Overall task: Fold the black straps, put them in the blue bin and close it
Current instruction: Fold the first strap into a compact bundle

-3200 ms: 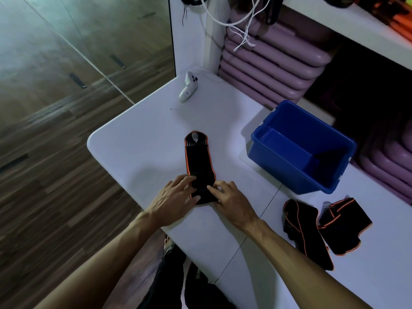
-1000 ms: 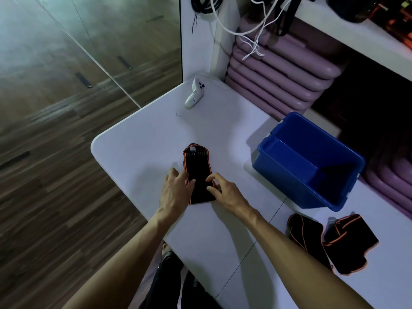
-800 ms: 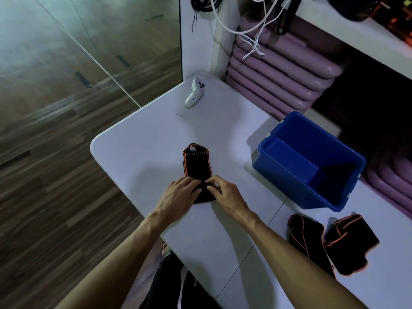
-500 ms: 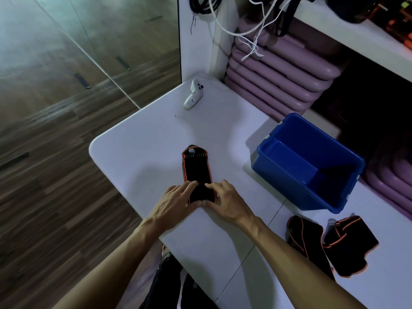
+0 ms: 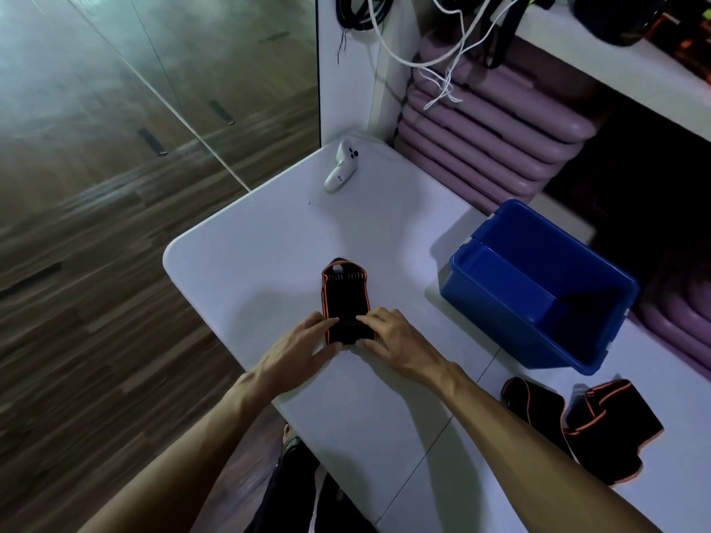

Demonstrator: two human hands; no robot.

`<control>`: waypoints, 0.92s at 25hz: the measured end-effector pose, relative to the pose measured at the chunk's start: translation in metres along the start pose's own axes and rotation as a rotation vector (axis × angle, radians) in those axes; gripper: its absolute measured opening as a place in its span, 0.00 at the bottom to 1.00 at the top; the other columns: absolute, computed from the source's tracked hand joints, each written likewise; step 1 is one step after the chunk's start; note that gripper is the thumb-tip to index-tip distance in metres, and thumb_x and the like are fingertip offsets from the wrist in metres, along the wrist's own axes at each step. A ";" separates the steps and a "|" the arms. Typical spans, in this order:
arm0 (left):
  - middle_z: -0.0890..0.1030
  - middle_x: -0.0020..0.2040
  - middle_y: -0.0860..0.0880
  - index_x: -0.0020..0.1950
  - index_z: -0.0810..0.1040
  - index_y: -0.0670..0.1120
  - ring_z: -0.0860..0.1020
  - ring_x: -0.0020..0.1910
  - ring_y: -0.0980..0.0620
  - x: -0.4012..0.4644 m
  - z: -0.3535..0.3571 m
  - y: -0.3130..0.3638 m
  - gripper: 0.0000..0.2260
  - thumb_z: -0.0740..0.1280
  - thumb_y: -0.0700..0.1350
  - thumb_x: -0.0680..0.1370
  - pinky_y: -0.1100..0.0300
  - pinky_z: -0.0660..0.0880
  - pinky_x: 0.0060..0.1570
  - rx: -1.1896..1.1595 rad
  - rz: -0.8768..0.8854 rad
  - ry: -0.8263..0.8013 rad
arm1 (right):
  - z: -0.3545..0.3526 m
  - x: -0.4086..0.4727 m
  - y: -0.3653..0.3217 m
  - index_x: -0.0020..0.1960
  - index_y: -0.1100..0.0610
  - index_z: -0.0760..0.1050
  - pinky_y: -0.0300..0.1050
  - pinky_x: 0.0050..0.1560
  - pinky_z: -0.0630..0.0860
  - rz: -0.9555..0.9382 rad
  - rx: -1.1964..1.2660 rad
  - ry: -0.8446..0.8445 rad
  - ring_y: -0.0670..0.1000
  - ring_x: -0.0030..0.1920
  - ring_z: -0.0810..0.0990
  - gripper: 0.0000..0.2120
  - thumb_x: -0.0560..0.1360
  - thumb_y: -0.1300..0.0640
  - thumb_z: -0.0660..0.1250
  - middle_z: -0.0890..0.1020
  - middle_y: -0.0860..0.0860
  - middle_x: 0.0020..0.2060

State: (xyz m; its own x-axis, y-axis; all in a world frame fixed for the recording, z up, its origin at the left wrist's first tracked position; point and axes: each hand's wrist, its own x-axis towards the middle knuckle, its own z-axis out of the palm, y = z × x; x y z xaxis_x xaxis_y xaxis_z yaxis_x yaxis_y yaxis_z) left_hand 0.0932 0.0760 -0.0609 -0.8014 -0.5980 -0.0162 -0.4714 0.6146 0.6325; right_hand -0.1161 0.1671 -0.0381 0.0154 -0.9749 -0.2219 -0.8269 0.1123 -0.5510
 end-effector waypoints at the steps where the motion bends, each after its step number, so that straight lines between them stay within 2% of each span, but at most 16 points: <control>1: 0.77 0.55 0.50 0.69 0.68 0.49 0.78 0.47 0.48 0.002 -0.001 0.001 0.22 0.57 0.58 0.78 0.56 0.74 0.45 -0.019 -0.027 0.021 | -0.003 0.002 -0.002 0.72 0.56 0.68 0.45 0.59 0.72 0.023 0.063 -0.005 0.52 0.60 0.71 0.23 0.80 0.47 0.62 0.76 0.52 0.62; 4: 0.82 0.50 0.49 0.65 0.70 0.51 0.79 0.46 0.49 0.006 -0.001 0.007 0.20 0.56 0.59 0.78 0.55 0.75 0.44 -0.074 -0.130 0.101 | -0.005 0.006 -0.007 0.65 0.53 0.70 0.38 0.47 0.70 0.096 0.255 0.032 0.49 0.51 0.75 0.17 0.80 0.47 0.62 0.78 0.51 0.52; 8: 0.82 0.40 0.47 0.62 0.69 0.52 0.80 0.39 0.46 0.015 0.004 0.015 0.17 0.58 0.59 0.78 0.50 0.76 0.39 -0.101 -0.288 0.184 | 0.010 0.013 -0.010 0.60 0.52 0.67 0.29 0.36 0.71 0.240 0.435 0.191 0.48 0.44 0.80 0.15 0.79 0.45 0.65 0.81 0.53 0.50; 10: 0.79 0.34 0.47 0.60 0.69 0.52 0.77 0.35 0.45 0.019 0.006 0.019 0.13 0.60 0.56 0.79 0.49 0.75 0.35 -0.057 -0.352 0.213 | 0.017 0.017 -0.013 0.57 0.54 0.70 0.31 0.34 0.72 0.270 0.435 0.264 0.47 0.40 0.80 0.13 0.79 0.46 0.65 0.82 0.51 0.45; 12: 0.79 0.33 0.47 0.57 0.70 0.51 0.77 0.36 0.43 0.019 0.008 0.020 0.11 0.60 0.55 0.79 0.51 0.73 0.34 0.006 -0.383 0.235 | 0.024 0.019 -0.017 0.54 0.57 0.73 0.39 0.38 0.74 0.274 0.377 0.341 0.50 0.41 0.79 0.12 0.80 0.48 0.64 0.81 0.51 0.42; 14: 0.80 0.36 0.48 0.55 0.71 0.50 0.78 0.39 0.44 0.017 0.007 0.021 0.11 0.60 0.55 0.79 0.53 0.72 0.34 0.045 -0.402 0.255 | 0.028 0.018 -0.018 0.58 0.58 0.76 0.44 0.47 0.76 0.282 0.326 0.376 0.51 0.47 0.78 0.13 0.80 0.49 0.63 0.78 0.53 0.49; 16: 0.79 0.43 0.50 0.54 0.72 0.51 0.77 0.43 0.48 0.016 0.004 0.025 0.10 0.61 0.55 0.78 0.54 0.72 0.35 0.087 -0.373 0.293 | 0.030 0.013 -0.015 0.66 0.57 0.74 0.44 0.56 0.76 0.259 0.253 0.330 0.51 0.56 0.74 0.17 0.81 0.50 0.61 0.73 0.54 0.59; 18: 0.76 0.48 0.51 0.52 0.75 0.51 0.75 0.47 0.51 0.015 0.005 0.028 0.08 0.62 0.53 0.78 0.54 0.74 0.34 0.136 -0.273 0.328 | 0.031 0.005 -0.013 0.68 0.54 0.72 0.43 0.55 0.77 0.189 0.136 0.314 0.50 0.60 0.70 0.17 0.82 0.50 0.60 0.70 0.52 0.63; 20: 0.77 0.49 0.52 0.50 0.78 0.50 0.76 0.47 0.50 0.014 0.003 0.026 0.10 0.61 0.54 0.78 0.53 0.76 0.32 0.225 -0.175 0.333 | 0.029 0.001 -0.014 0.65 0.53 0.74 0.43 0.53 0.78 0.133 0.102 0.372 0.49 0.59 0.70 0.15 0.81 0.50 0.62 0.72 0.50 0.62; 21: 0.78 0.51 0.52 0.51 0.79 0.50 0.77 0.47 0.50 0.013 0.002 0.020 0.13 0.61 0.56 0.77 0.54 0.76 0.32 0.276 -0.130 0.315 | 0.028 -0.001 -0.013 0.65 0.53 0.75 0.44 0.52 0.78 0.112 0.093 0.387 0.49 0.58 0.70 0.16 0.80 0.48 0.63 0.73 0.50 0.62; 23: 0.79 0.57 0.52 0.59 0.78 0.49 0.78 0.48 0.49 0.006 -0.001 0.007 0.21 0.63 0.61 0.74 0.55 0.77 0.36 0.354 -0.052 0.196 | 0.028 -0.003 -0.006 0.69 0.54 0.72 0.45 0.53 0.78 0.056 0.037 0.314 0.51 0.59 0.71 0.26 0.76 0.42 0.65 0.73 0.51 0.64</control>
State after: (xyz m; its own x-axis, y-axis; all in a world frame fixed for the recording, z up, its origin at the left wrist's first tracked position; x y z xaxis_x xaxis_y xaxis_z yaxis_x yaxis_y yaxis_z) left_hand 0.0857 0.0763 -0.0563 -0.7037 -0.6989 0.1280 -0.6348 0.6993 0.3287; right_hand -0.0949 0.1746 -0.0566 -0.2087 -0.9780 0.0029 -0.8006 0.1692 -0.5748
